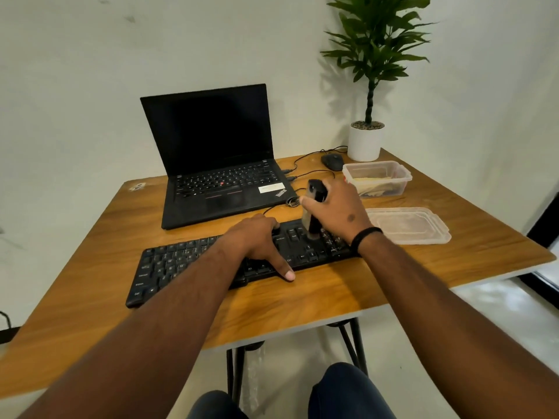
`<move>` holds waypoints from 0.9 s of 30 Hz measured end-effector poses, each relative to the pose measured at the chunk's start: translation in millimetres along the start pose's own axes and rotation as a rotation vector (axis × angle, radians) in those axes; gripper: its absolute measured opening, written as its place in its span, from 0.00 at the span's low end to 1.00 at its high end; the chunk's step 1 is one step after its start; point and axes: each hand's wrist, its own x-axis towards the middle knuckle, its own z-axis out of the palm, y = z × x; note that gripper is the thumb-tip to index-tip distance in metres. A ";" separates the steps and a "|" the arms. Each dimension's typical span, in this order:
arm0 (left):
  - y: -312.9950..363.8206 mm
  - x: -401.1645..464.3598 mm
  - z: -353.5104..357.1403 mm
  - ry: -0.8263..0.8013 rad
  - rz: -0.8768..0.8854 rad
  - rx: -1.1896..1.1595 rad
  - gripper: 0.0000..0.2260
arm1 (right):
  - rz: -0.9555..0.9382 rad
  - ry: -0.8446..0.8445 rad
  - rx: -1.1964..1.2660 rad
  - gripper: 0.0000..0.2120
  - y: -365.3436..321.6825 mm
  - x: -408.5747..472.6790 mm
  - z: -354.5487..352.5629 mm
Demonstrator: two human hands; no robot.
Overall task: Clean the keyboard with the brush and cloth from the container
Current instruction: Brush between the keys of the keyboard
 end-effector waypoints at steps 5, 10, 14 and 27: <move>0.4 -0.4 1.1 -0.001 -0.004 0.015 0.59 | -0.024 -0.064 -0.067 0.12 4.6 -2.3 13.1; -0.1 -1.5 2.4 0.007 -0.002 0.000 0.59 | 0.017 0.181 0.079 0.09 8.0 0.0 11.9; -2.0 1.4 3.2 0.000 0.007 -0.015 0.58 | 0.164 0.542 0.400 0.10 21.2 -39.3 -3.2; 46.8 23.0 -2.4 0.013 0.073 0.006 0.43 | 0.316 0.777 0.526 0.09 62.2 -72.2 -1.2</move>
